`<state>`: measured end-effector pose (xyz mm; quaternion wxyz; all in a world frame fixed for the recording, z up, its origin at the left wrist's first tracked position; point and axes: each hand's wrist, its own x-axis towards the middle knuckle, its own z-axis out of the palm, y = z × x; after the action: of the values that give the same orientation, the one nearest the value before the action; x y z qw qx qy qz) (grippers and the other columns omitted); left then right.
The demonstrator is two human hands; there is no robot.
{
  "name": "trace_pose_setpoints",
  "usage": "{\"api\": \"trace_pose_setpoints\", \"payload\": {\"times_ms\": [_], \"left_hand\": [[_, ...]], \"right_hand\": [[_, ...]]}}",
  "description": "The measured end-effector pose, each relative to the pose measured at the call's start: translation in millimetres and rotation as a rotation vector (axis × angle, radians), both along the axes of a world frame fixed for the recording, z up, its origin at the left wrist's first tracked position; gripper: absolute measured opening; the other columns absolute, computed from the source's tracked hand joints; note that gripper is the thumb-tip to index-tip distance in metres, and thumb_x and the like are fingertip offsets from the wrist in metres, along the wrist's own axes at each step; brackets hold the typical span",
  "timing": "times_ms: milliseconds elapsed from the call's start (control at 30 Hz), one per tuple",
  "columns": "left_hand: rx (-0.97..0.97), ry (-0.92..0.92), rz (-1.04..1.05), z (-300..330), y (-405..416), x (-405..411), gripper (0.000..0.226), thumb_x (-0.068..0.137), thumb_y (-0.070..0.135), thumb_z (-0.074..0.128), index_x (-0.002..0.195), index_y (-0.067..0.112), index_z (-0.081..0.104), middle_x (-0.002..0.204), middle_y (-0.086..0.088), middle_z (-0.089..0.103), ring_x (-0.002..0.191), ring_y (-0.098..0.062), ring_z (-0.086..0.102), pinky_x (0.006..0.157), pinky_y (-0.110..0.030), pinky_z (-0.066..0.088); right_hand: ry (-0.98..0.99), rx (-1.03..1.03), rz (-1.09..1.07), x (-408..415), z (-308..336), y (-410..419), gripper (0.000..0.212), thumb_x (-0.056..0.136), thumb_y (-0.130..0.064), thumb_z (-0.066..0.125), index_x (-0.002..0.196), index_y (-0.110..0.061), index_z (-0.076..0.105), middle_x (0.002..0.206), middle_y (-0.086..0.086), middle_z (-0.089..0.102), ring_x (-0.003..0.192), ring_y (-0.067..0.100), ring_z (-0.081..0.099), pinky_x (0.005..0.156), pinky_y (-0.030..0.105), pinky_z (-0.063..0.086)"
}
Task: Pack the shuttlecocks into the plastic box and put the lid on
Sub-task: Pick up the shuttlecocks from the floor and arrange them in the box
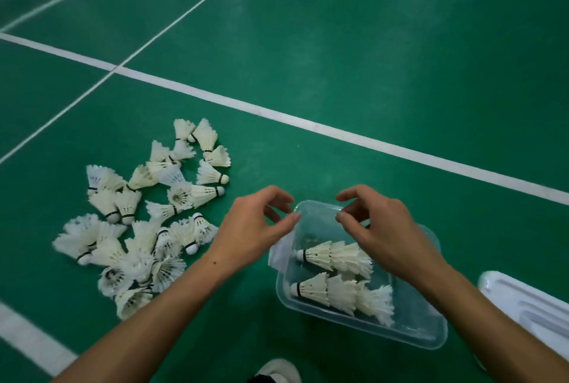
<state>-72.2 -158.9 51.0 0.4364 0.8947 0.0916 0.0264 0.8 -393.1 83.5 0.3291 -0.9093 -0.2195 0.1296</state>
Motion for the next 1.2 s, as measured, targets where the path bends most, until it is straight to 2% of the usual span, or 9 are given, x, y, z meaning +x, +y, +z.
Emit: {"api": "trace_pose_setpoints", "payload": {"times_ms": [233,400,567,767,867,933,1033,1133,1200], "left_hand": [[-0.067,0.085,0.350,-37.1,105.6,-63.3,0.033,0.079,0.029,0.091,0.105,0.027,0.071,0.093,0.009,0.076,0.076,-0.009,0.073,0.074,-0.030,0.061],[0.010,0.150,0.471,-53.6,164.6,-100.0,0.040,0.077,0.034,0.091,0.110,0.032,0.068,0.099,0.015,0.073,0.082,-0.001,0.071,0.074,-0.028,0.061],[0.185,0.244,0.439,-67.0,195.0,-103.2,0.054,0.079,0.033,0.090,0.125,0.031,0.063,0.115,0.012,0.068,0.097,-0.005,0.065,0.086,-0.032,0.057],[0.458,0.288,0.249,-86.2,194.5,-87.4,0.070,0.081,0.042,0.086,0.142,0.036,0.051,0.143,0.015,0.056,0.125,-0.010,0.059,0.095,-0.036,0.055],[0.526,0.339,0.197,-88.6,196.8,-76.1,0.078,0.081,0.038,0.086,0.147,0.038,0.045,0.147,0.016,0.056,0.127,-0.012,0.060,0.096,-0.039,0.056],[0.567,0.356,0.170,-90.7,200.8,-70.5,0.077,0.082,0.035,0.086,0.146,0.040,0.043,0.139,0.017,0.063,0.122,-0.013,0.063,0.092,-0.039,0.057],[0.547,0.360,0.132,-96.7,203.2,-65.6,0.068,0.084,0.034,0.082,0.142,0.041,0.047,0.127,0.018,0.069,0.114,-0.011,0.065,0.085,-0.035,0.057],[0.521,0.343,0.120,-101.4,202.8,-64.8,0.059,0.086,0.036,0.080,0.137,0.040,0.051,0.124,0.017,0.069,0.112,-0.009,0.064,0.083,-0.034,0.056],[0.496,0.322,0.111,-104.1,205.5,-65.7,0.055,0.086,0.034,0.081,0.135,0.038,0.055,0.122,0.017,0.069,0.109,-0.008,0.065,0.085,-0.033,0.057]], "right_hand": [[-0.061,-0.072,0.300,5.4,-15.9,120.5,0.028,0.100,-0.027,0.064,0.127,-0.026,0.060,0.099,-0.014,0.075,0.090,0.011,0.070,0.083,0.043,0.059],[-0.065,-0.097,0.453,-2.9,-36.6,191.6,0.029,0.097,-0.027,0.060,0.126,-0.027,0.058,0.101,-0.015,0.075,0.099,0.016,0.070,0.085,0.043,0.058],[0.118,-0.183,0.454,-16.6,-68.8,240.8,0.032,0.097,-0.032,0.061,0.127,-0.024,0.055,0.101,-0.004,0.075,0.096,0.024,0.069,0.086,0.044,0.057],[0.377,-0.259,0.359,-31.7,-110.3,275.4,0.044,0.098,-0.034,0.061,0.138,-0.020,0.050,0.126,0.011,0.067,0.106,0.030,0.065,0.091,0.042,0.055],[0.460,-0.195,0.312,-36.0,-124.4,287.1,0.050,0.097,-0.026,0.060,0.146,-0.026,0.048,0.115,0.011,0.067,0.088,0.026,0.064,0.077,0.037,0.054],[0.505,-0.147,0.302,-36.6,-131.7,292.5,0.053,0.097,-0.020,0.059,0.148,-0.027,0.048,0.101,0.007,0.062,0.077,0.023,0.057,0.070,0.032,0.046],[0.514,-0.137,0.295,-35.4,-136.7,296.4,0.054,0.097,-0.015,0.058,0.151,-0.023,0.050,0.111,0.006,0.063,0.097,0.025,0.059,0.081,0.030,0.046],[0.532,-0.153,0.270,-35.2,-135.5,297.1,0.054,0.098,-0.008,0.056,0.151,-0.018,0.053,0.145,0.009,0.061,0.129,0.026,0.060,0.097,0.029,0.047],[0.527,-0.128,0.262,-34.8,-131.6,293.7,0.053,0.098,-0.006,0.054,0.150,-0.016,0.055,0.150,0.008,0.059,0.132,0.024,0.059,0.099,0.029,0.048]]}}
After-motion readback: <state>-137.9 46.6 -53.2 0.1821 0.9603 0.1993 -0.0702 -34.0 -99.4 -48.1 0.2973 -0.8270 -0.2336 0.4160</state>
